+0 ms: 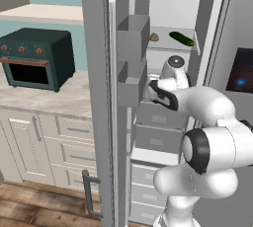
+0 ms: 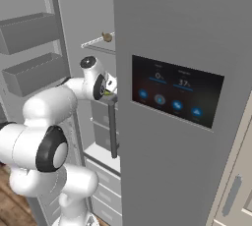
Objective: Take the squash and cucumber from the second highest rack and move them to the highest rack where the cucumber and garlic are located, to maximize freezer space. Close the freezer door after rearranging.
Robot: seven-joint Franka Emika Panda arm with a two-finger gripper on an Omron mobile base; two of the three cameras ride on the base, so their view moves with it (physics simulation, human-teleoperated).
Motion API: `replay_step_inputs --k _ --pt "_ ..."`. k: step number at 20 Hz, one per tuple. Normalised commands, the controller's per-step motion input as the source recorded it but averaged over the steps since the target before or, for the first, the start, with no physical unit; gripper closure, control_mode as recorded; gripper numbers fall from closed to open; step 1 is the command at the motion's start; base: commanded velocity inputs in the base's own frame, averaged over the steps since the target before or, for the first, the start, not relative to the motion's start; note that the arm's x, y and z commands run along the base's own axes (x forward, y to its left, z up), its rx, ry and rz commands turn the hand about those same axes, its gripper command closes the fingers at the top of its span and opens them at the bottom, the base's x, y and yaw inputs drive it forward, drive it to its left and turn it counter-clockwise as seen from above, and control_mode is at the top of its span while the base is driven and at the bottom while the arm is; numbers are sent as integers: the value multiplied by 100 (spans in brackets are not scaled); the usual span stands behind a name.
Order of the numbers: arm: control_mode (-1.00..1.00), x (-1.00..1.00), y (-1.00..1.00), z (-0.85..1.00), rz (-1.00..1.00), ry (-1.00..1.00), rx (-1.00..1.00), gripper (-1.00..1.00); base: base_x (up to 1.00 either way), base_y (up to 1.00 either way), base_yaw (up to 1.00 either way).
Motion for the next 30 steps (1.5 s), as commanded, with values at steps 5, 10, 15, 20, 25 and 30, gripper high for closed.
replay_step_inputs --k 5,10,15,20,25,30 --pt "-100 -71 0 9 30 -14 0 100 0 0 0" --pt "-100 -63 19 52 6 -3 0 100 0 0 0" --pt "-100 -62 19 68 0 0 0 100 0 0 0" --pt "-100 -61 15 66 0 0 0 100 0 0 0" --pt "-100 -51 20 73 0 0 0 100 0 0 0" --pt "-100 -39 7 74 0 -1 0 100 0 0 0"
